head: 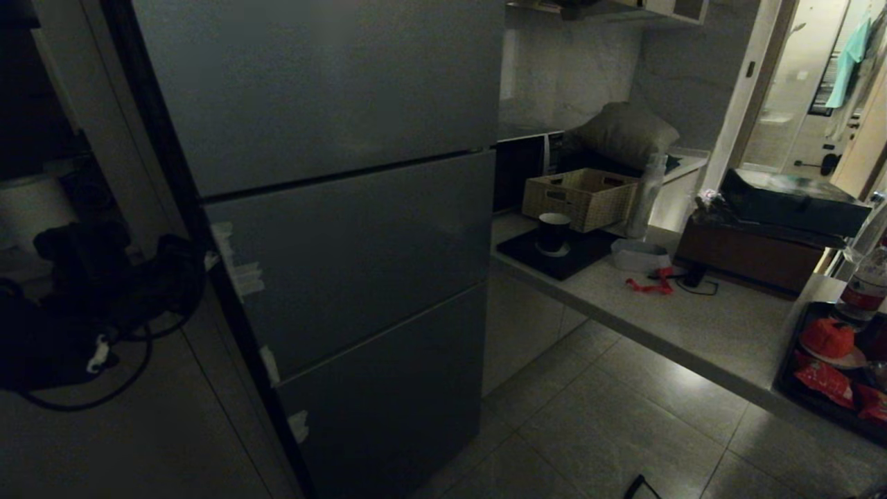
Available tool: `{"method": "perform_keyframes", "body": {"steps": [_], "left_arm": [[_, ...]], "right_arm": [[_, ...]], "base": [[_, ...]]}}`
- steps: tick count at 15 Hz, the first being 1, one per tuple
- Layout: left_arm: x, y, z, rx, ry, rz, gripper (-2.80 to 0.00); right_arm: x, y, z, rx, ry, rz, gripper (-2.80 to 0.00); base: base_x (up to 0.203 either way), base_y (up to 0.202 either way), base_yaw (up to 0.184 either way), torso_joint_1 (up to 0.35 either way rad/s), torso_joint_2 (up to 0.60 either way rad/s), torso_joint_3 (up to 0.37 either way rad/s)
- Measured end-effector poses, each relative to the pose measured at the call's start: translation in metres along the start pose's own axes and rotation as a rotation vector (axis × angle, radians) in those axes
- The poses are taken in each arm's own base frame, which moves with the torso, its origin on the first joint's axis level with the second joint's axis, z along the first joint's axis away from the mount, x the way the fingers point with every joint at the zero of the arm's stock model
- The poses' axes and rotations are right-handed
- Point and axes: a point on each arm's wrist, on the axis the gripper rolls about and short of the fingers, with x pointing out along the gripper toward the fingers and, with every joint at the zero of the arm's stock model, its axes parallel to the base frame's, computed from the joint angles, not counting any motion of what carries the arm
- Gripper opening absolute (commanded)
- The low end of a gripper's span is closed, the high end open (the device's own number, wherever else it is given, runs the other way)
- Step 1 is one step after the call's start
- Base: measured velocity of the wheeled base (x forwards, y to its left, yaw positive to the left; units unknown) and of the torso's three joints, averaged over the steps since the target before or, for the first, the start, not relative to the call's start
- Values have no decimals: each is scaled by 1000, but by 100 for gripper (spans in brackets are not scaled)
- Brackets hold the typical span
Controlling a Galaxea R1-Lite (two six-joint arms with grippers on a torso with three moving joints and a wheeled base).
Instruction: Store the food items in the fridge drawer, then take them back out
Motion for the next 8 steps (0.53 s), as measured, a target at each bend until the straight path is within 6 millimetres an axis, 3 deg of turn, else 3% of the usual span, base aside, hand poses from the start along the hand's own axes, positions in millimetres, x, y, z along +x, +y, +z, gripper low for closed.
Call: {"method": "perform_keyframes", "body": {"steps": [8], "left_arm": [[3,-13,-19,-27,46,-35,-280]], "right_arm": [[0,0,0,0,-1,0,-280]], "base": [[0,0,0,0,0,0]]}}
